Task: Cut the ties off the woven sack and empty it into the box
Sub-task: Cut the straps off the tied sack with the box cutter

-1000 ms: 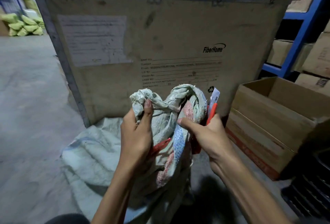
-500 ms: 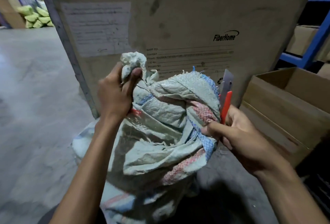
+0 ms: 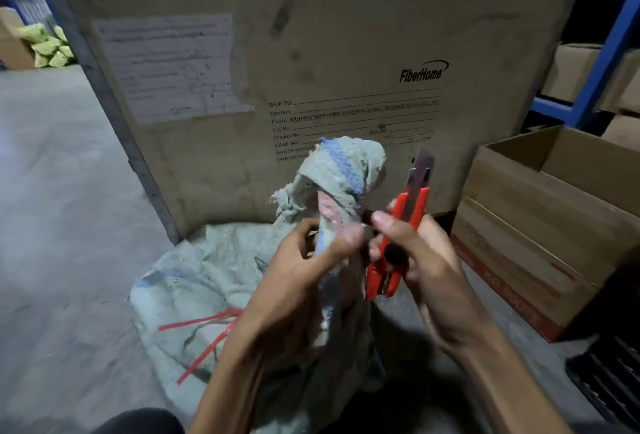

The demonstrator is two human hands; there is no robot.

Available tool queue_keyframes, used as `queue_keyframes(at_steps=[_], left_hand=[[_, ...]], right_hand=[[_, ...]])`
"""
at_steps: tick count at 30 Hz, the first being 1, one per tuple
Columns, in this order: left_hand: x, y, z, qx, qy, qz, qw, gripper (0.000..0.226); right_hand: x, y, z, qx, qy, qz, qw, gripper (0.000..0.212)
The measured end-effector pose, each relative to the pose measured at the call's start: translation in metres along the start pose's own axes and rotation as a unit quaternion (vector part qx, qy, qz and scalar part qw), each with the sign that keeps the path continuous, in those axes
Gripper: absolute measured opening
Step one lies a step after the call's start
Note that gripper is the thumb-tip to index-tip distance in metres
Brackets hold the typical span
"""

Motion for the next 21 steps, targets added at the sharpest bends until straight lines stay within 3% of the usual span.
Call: queue_keyframes(at_steps=[2, 4, 7, 10, 11, 13, 14, 16, 18, 21], left_hand=[[-0.009, 0.006, 0.002, 0.023, 0.02, -0.032, 0.999, 0.034], [-0.018, 0.01, 0.004, 0.008, 0.055, 0.022, 0.998, 0.01], [-0.011, 0.011, 0.007, -0.052, 0.065, 0.226, 0.971, 0.022], [-0.007, 0.014, 0.013, -0.036, 0.105, 0.274, 0.955, 0.051], [-0.006, 0.013, 0.014, -0.045, 0.1, 0.29, 0.951, 0.046], [-0.001, 0.003, 0.014, -0.112, 0.05, 0.33, 0.936, 0.022], [-0.004, 0.0, 0.014, -0.133, 0.044, 0.335, 0.932, 0.024], [-0.012, -0.006, 0.012, -0.152, 0.055, 0.333, 0.929, 0.04], [-0.021, -0.006, 0.009, -0.163, 0.08, 0.317, 0.931, 0.054], [-0.031, -0.004, 0.006, -0.179, 0.104, 0.231, 0.951, 0.036]], right_hand=[[-0.01, 0.003, -0.004, 0.041, 0.013, -0.015, 0.999, 0.027], [-0.023, 0.008, -0.008, 0.069, 0.07, -0.013, 0.995, 0.019], [-0.03, 0.013, -0.011, 0.095, 0.101, 0.138, 0.981, 0.027], [-0.026, 0.022, -0.011, 0.12, 0.036, 0.169, 0.978, 0.058], [-0.022, 0.024, -0.011, 0.127, 0.018, 0.155, 0.98, 0.06], [-0.017, 0.026, -0.011, 0.13, 0.007, 0.066, 0.989, 0.038], [-0.016, 0.026, -0.012, 0.123, 0.013, 0.016, 0.992, 0.025], [-0.021, 0.029, -0.016, 0.114, 0.055, 0.003, 0.992, 0.02], [-0.036, 0.027, -0.02, 0.101, 0.116, 0.109, 0.982, 0.036], [-0.057, 0.008, -0.019, 0.058, 0.192, 0.263, 0.944, 0.039]])
Point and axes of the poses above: each hand's wrist, its own z-axis away from the middle knuckle, its own x-axis out of the palm, y = z × x, the point moved 5 cm from there along -z, towards the middle knuckle, and after that the axes turned 12 degrees about z, right-handed, at the moved point
